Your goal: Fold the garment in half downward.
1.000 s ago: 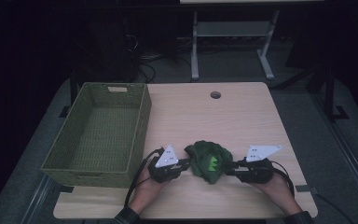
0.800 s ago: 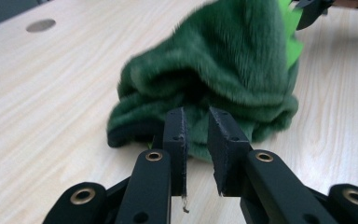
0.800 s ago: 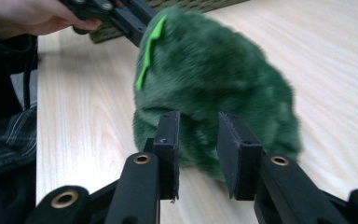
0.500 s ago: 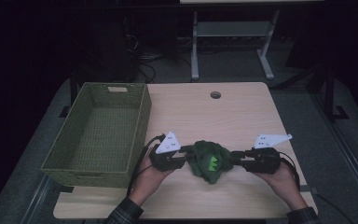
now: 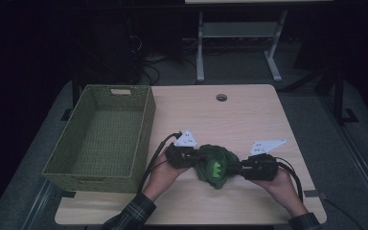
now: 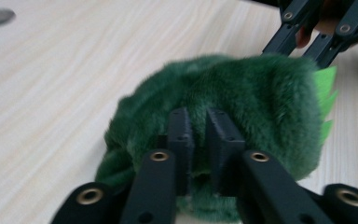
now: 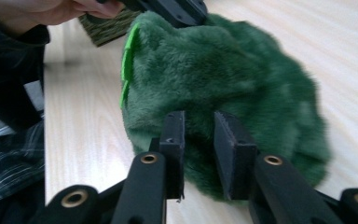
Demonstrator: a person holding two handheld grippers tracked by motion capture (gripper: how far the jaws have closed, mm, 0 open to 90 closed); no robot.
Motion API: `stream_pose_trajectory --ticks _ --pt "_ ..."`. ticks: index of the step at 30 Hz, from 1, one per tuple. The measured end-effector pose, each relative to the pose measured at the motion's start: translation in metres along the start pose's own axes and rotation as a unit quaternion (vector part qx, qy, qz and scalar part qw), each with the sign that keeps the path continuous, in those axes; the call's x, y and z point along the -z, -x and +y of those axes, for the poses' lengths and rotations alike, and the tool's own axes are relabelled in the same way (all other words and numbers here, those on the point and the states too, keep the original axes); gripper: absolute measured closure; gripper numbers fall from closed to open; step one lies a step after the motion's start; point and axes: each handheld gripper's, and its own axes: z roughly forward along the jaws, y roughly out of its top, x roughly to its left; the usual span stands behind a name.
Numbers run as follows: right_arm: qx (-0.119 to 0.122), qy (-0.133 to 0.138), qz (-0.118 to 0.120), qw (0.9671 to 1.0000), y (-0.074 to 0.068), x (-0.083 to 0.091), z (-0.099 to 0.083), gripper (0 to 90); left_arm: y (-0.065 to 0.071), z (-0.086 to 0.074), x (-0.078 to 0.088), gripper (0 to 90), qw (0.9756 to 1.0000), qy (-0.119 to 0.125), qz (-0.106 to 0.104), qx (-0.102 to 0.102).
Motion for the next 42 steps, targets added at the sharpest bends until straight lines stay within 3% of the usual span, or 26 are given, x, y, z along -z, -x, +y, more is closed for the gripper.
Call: stream_pose_trajectory --ticks 12,17,21,24,27,35,39,42 --pt "0.019 -0.051 0.041 0.9977 -0.016 -0.037 -0.004 82.8 0.001 -0.034 -0.004 89.5 0.9992 -0.036 -0.016 0.010" --pt "0.026 -0.075 0.035 0.9963 -0.017 -0.046 -0.010 89.6 0.000 -0.047 -0.013 89.6 0.9983 -0.056 -0.013 0.010" --pt "0.027 -0.085 0.030 0.9956 -0.017 -0.050 -0.013 89.9 0.000 -0.048 -0.020 89.7 0.9970 -0.077 -0.002 -0.007" --pt "0.027 -0.089 0.029 0.9952 -0.017 -0.052 -0.013 90.0 0.000 -0.049 -0.023 89.7 0.9971 -0.075 -0.003 -0.005" --pt "0.036 -0.080 0.024 0.9958 -0.019 -0.048 -0.012 89.9 0.001 -0.048 -0.021 89.7 0.9973 -0.073 0.000 -0.002" --pt "0.044 -0.026 0.007 0.9986 -0.023 -0.020 0.000 89.4 0.001 -0.041 -0.004 89.7 0.9987 -0.048 0.011 0.012" --pt "0.038 -0.006 -0.008 0.9992 -0.020 -0.007 0.004 75.8 0.003 -0.037 0.007 89.7 0.9989 -0.041 0.018 0.014" --pt "0.031 0.003 -0.024 0.9992 -0.015 0.003 0.004 78.7 0.004 -0.034 0.015 89.7 0.9991 -0.032 0.019 0.022"
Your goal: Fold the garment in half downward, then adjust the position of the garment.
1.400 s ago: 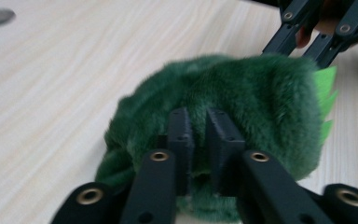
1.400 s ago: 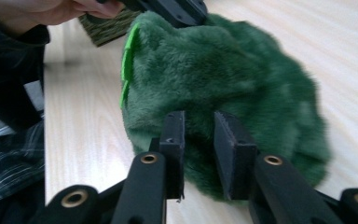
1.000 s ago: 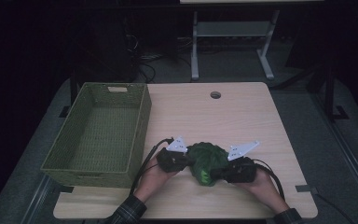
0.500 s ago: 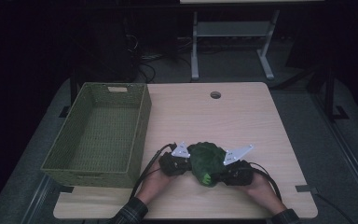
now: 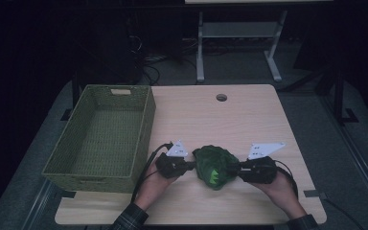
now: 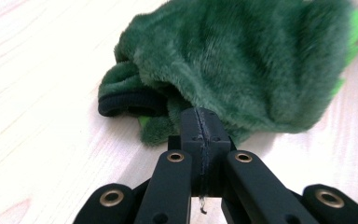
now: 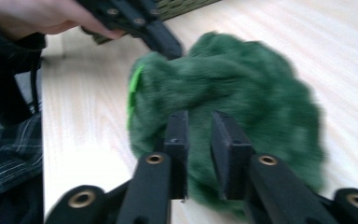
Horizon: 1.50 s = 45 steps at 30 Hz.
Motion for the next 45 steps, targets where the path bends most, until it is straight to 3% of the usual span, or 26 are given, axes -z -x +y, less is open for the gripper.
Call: stream_pose_trajectory --ticks 4,10,17,21,31,45 --pt "-0.009 0.007 -0.031 0.9994 0.014 0.012 0.000 89.7 0.006 0.004 0.010 89.7 0.9999 0.011 -0.008 0.004" --pt "-0.037 -0.007 -0.074 0.9965 0.046 0.005 -0.002 89.8 0.019 0.008 0.014 89.7 0.9994 0.019 -0.028 0.007" --pt "-0.056 -0.030 -0.076 0.9950 0.072 -0.024 -0.004 89.8 0.032 0.004 -0.009 89.7 0.9986 -0.002 -0.053 0.005" --pt "-0.055 -0.060 -0.068 0.9943 0.071 -0.037 -0.009 89.8 0.033 0.000 -0.023 89.7 0.9986 -0.019 -0.050 0.002" --pt "-0.042 -0.070 -0.051 0.9954 0.062 -0.030 -0.014 89.8 0.016 0.003 -0.037 89.7 0.9991 -0.034 -0.027 0.002" --pt "-0.036 -0.072 -0.021 0.9965 0.033 -0.024 -0.025 89.8 -0.015 0.004 -0.040 89.7 0.9990 -0.036 -0.003 0.025"
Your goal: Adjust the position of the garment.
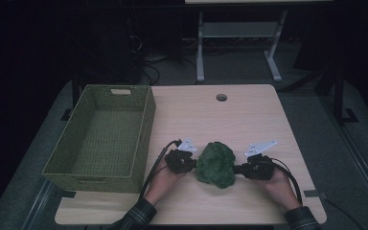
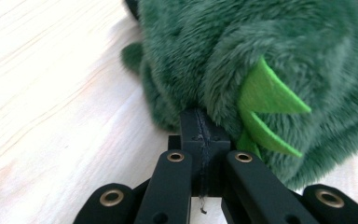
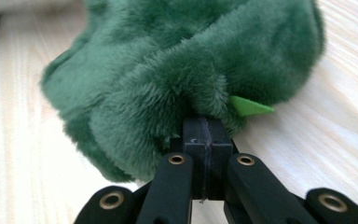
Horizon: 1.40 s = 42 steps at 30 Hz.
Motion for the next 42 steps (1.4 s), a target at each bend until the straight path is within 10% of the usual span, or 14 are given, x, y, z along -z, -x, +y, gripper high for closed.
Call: stream_pose_trajectory --ticks 10,20,32,42 --pt "-0.005 0.010 -0.003 0.9999 -0.003 -0.004 0.001 85.5 -0.006 -0.004 0.008 89.6 0.9999 0.001 0.012 0.004" --pt "-0.043 0.032 -0.091 0.9944 0.005 0.018 -0.022 53.0 -0.008 -0.004 0.030 80.1 0.9995 0.025 0.016 0.011" --pt "-0.068 0.029 -0.169 0.9828 0.022 0.029 -0.046 28.9 0.001 0.013 0.050 46.5 0.9994 0.018 -0.007 -0.028" --pt "-0.058 0.035 -0.178 0.9816 0.026 0.027 -0.049 19.0 0.006 0.037 0.055 27.2 0.9961 -0.002 -0.029 -0.084"
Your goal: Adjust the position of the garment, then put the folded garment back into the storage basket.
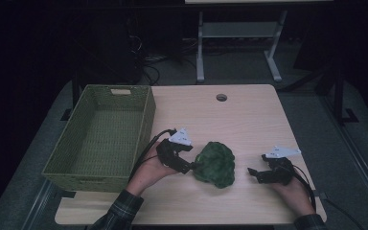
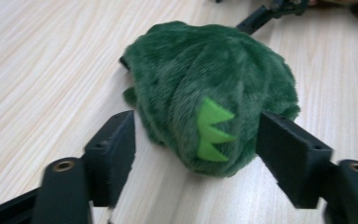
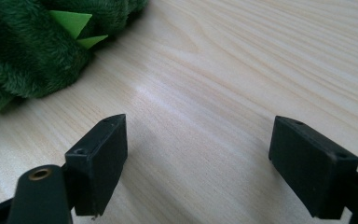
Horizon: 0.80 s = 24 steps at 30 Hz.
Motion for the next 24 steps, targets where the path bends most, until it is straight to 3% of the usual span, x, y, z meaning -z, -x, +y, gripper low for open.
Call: stream_pose_trajectory --ticks 1,3,5,18,24 --pt "0.000 0.000 0.000 1.0000 0.000 0.000 0.000 19.0 -0.001 0.003 -0.002 25.7 0.9998 -0.012 -0.003 -0.017" --pt "0.000 0.000 0.000 1.0000 0.000 0.000 0.000 19.0 0.000 0.007 -0.006 23.3 0.9996 -0.017 -0.012 -0.019" --pt "0.000 0.000 0.000 1.0000 0.000 0.000 0.000 19.0 -0.001 0.011 -0.009 20.4 0.9987 -0.033 -0.018 -0.034" --pt "0.000 0.000 -0.001 1.0000 0.000 0.000 0.000 19.1 -0.004 0.031 -0.026 19.9 0.9927 -0.087 -0.037 -0.074" --pt "0.000 0.000 -0.001 1.0000 0.000 0.000 0.000 19.1 -0.004 0.038 -0.038 18.7 0.9866 -0.120 -0.040 -0.103"
